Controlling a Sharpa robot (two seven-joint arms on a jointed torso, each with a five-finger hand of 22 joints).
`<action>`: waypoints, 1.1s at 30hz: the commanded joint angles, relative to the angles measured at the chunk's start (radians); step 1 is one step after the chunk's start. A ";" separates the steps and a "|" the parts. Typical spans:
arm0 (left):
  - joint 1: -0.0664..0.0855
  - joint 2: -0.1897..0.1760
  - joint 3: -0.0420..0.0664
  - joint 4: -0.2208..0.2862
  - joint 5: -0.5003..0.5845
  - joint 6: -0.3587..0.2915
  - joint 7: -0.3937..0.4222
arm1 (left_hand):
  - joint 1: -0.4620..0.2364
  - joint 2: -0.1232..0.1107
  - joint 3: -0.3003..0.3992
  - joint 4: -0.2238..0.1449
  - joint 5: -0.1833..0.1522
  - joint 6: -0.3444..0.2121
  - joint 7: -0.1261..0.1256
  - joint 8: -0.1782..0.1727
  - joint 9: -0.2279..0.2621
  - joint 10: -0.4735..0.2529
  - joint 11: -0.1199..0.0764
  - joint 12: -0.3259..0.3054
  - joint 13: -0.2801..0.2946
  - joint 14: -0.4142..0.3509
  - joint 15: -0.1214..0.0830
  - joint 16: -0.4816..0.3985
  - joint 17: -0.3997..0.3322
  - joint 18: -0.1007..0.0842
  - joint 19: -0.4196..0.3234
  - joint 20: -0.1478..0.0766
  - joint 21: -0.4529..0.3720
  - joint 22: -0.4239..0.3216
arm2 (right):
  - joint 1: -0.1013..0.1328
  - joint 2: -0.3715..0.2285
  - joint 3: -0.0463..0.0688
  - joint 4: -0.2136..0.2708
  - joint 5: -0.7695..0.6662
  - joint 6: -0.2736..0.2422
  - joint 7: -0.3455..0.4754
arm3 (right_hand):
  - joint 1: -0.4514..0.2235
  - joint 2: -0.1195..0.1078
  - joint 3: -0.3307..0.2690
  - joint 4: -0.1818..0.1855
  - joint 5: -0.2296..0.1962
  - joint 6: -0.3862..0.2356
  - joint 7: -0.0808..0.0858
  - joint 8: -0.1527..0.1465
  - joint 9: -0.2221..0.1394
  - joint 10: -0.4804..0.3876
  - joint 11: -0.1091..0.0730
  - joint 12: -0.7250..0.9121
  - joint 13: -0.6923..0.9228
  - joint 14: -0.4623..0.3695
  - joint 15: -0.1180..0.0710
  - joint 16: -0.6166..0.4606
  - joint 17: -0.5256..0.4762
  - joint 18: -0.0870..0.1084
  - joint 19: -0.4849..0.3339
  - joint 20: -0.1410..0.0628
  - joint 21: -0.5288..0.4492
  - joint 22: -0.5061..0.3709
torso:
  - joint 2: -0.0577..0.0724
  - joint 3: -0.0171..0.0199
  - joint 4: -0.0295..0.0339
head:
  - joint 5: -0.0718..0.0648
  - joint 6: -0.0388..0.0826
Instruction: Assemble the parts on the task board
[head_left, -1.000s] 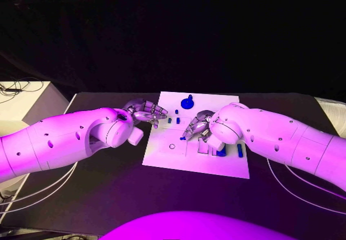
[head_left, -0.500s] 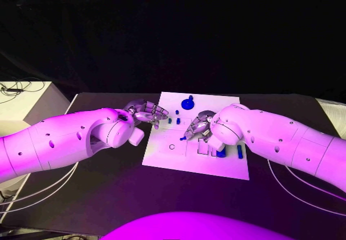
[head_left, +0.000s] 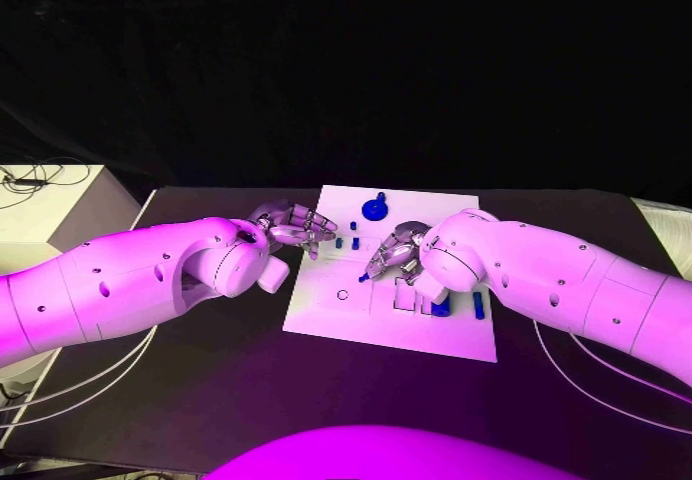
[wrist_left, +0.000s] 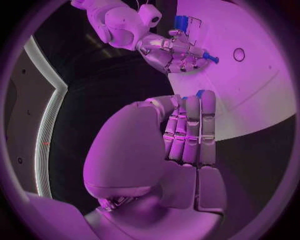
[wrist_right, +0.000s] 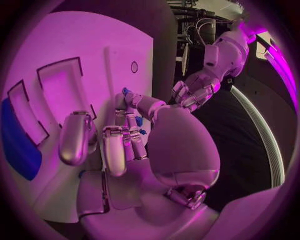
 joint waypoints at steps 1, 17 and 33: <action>0.001 0.002 0.001 0.001 0.002 0.000 0.004 | -0.001 -0.004 0.000 -0.005 0.005 0.008 0.002 -0.007 -0.001 0.007 -0.002 -0.003 0.001 0.008 0.000 -0.006 0.001 0.017 -0.004 0.000 0.003 0.002 | -0.004 0.003 -0.002 0.005 0.008 0.005 0.025 | -0.009 -0.004 -0.008 0.002 -0.006 -0.005 -0.003 0.001 -0.002 -0.001 -0.002 -0.005 -0.002 0.063 -0.001 -0.004 0.098 -0.001 0.051 -0.005 -0.006 0.166 | 0.000 -0.0001 0.0003 | 0.000 0.001; 0.001 0.001 0.001 0.002 0.002 -0.001 0.003 | -0.006 -0.005 0.005 -0.012 0.005 0.010 0.002 -0.008 -0.002 0.008 -0.002 -0.004 0.002 0.009 0.000 -0.007 0.003 0.017 -0.010 0.001 0.011 0.007 | -0.004 0.003 -0.002 0.005 0.008 0.009 0.024 | -0.015 -0.013 -0.016 0.007 -0.010 -0.007 -0.003 -0.001 -0.003 -0.002 -0.002 -0.007 -0.003 0.062 -0.001 -0.006 0.094 -0.001 0.051 -0.006 -0.009 0.165 | 0.001 -0.0002 -0.0005 | -0.001 0.004; 0.001 -0.001 0.001 0.004 0.002 -0.001 0.003 | -0.006 -0.005 0.005 -0.012 0.005 0.010 0.002 -0.008 -0.002 0.008 -0.002 -0.004 0.002 0.009 0.000 -0.007 0.003 0.017 -0.010 0.001 0.011 0.007 | -0.004 0.002 -0.005 0.012 -0.055 -0.016 0.026 | -0.036 -0.061 -0.054 0.046 -0.119 -0.021 0.001 -0.021 -0.017 0.004 0.000 -0.005 -0.003 0.056 0.002 -0.013 0.081 0.000 0.052 -0.004 -0.017 0.162 | 0.000 -0.0003 -0.0004 | -0.003 0.005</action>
